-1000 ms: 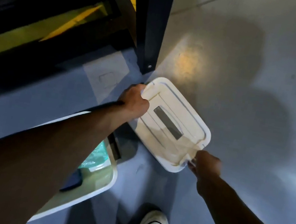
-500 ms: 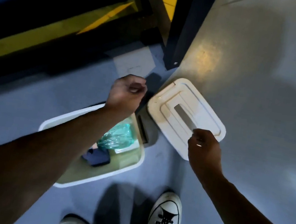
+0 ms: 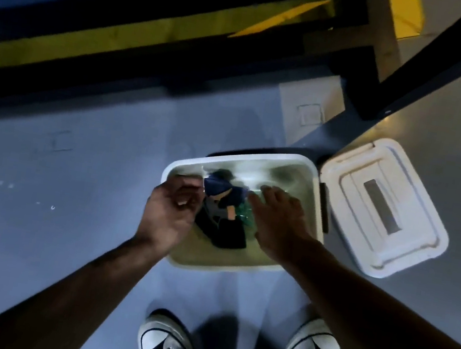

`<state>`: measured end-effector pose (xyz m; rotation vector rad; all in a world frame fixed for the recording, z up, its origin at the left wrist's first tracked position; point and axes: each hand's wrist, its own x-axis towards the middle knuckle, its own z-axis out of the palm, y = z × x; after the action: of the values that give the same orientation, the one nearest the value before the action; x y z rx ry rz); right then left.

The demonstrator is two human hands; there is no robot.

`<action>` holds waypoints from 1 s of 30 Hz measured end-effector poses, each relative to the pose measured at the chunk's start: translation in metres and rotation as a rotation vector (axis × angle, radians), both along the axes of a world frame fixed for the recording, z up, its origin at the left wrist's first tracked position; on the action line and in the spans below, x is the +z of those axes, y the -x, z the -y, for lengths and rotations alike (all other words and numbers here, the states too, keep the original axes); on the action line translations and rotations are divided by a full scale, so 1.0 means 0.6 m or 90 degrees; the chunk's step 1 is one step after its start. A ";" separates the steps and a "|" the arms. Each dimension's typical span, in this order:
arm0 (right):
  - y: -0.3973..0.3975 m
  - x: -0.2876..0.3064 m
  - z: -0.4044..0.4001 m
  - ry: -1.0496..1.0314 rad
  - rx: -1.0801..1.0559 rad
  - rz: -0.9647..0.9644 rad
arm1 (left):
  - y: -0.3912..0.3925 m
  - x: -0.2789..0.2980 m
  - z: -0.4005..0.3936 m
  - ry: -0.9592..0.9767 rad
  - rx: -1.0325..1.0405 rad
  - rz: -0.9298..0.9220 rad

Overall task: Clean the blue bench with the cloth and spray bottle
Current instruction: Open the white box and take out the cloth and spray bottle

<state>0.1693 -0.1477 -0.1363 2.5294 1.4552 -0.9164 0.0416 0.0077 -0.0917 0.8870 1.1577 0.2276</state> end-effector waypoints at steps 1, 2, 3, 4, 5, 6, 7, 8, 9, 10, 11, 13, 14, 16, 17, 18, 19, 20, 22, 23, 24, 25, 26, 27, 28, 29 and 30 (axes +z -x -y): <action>0.000 -0.009 -0.011 0.029 0.012 0.024 | 0.001 -0.008 0.002 -0.060 -0.031 -0.064; 0.001 -0.015 -0.020 0.047 0.011 0.038 | 0.004 -0.011 0.003 -0.137 -0.081 -0.124; 0.001 -0.020 -0.027 0.057 0.002 0.042 | 0.009 -0.013 0.000 -0.262 -0.159 -0.190; 0.001 -0.021 -0.031 0.058 -0.009 0.045 | 0.013 -0.012 0.002 -0.339 -0.221 -0.218; 0.000 -0.019 -0.031 0.059 -0.024 0.039 | 0.018 -0.017 0.005 -0.404 -0.287 -0.272; -0.002 -0.014 -0.027 0.053 -0.047 0.026 | 0.019 -0.015 0.010 -0.448 -0.330 -0.332; -0.004 -0.008 -0.022 0.034 -0.074 0.010 | 0.015 -0.012 0.016 -0.456 -0.365 -0.372; -0.006 0.000 -0.016 0.005 -0.098 -0.005 | 0.011 -0.012 0.022 -0.423 -0.384 -0.398; -0.006 0.008 -0.009 -0.028 -0.118 -0.021 | 0.005 -0.020 0.027 -0.362 -0.399 -0.421; -0.008 0.017 -0.003 -0.061 -0.137 -0.037 | 0.003 -0.034 0.034 -0.303 -0.419 -0.434; -0.009 0.026 0.002 -0.096 -0.158 -0.049 | -0.001 -0.047 0.042 -0.276 -0.462 -0.433; -0.008 0.039 0.014 -0.164 -0.207 -0.071 | -0.003 -0.081 0.064 -0.321 -0.574 -0.415; -0.007 0.042 0.018 -0.190 -0.228 -0.078 | -0.004 -0.100 0.073 -0.362 -0.600 -0.415; -0.007 0.044 0.026 -0.228 -0.249 -0.074 | -0.010 -0.124 0.083 -0.459 -0.620 -0.444; -0.007 0.044 0.028 -0.238 -0.257 -0.074 | -0.010 -0.136 0.085 -0.509 -0.627 -0.451; -0.006 0.046 0.030 -0.246 -0.267 -0.080 | -0.011 -0.141 0.086 -0.539 -0.635 -0.450; -0.005 0.050 0.033 -0.256 -0.277 -0.091 | -0.012 -0.141 0.086 -0.548 -0.643 -0.437; -0.003 0.057 0.035 -0.272 -0.288 -0.100 | -0.015 -0.133 0.084 -0.535 -0.649 -0.424; 0.002 0.078 0.038 -0.303 -0.318 -0.104 | -0.023 -0.102 0.079 -0.505 -0.619 -0.402; 0.002 0.091 0.041 -0.316 -0.333 -0.096 | -0.027 -0.083 0.077 -0.490 -0.599 -0.396; 0.002 0.107 0.045 -0.330 -0.346 -0.084 | -0.032 -0.057 0.077 -0.481 -0.573 -0.381; 0.002 0.126 0.051 -0.344 -0.361 -0.073 | -0.036 -0.028 0.080 -0.492 -0.548 -0.362; 0.003 0.144 0.057 -0.354 -0.378 -0.067 | -0.040 0.004 0.084 -0.494 -0.512 -0.337; 0.003 0.162 0.065 -0.359 -0.394 -0.065 | -0.044 0.041 0.092 -0.477 -0.465 -0.300; 0.003 0.180 0.076 -0.358 -0.408 -0.063 | -0.047 0.076 0.102 -0.438 -0.422 -0.271; 0.003 0.193 0.089 -0.354 -0.423 -0.064 | -0.047 0.109 0.114 -0.397 -0.383 -0.240; 0.004 0.205 0.103 -0.350 -0.437 -0.066 | -0.041 0.130 0.126 -0.364 -0.344 -0.216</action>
<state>0.1671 -0.2095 -0.0131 3.5575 0.9361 -0.7881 0.0663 -0.0676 -0.0137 1.7596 1.1291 -0.0470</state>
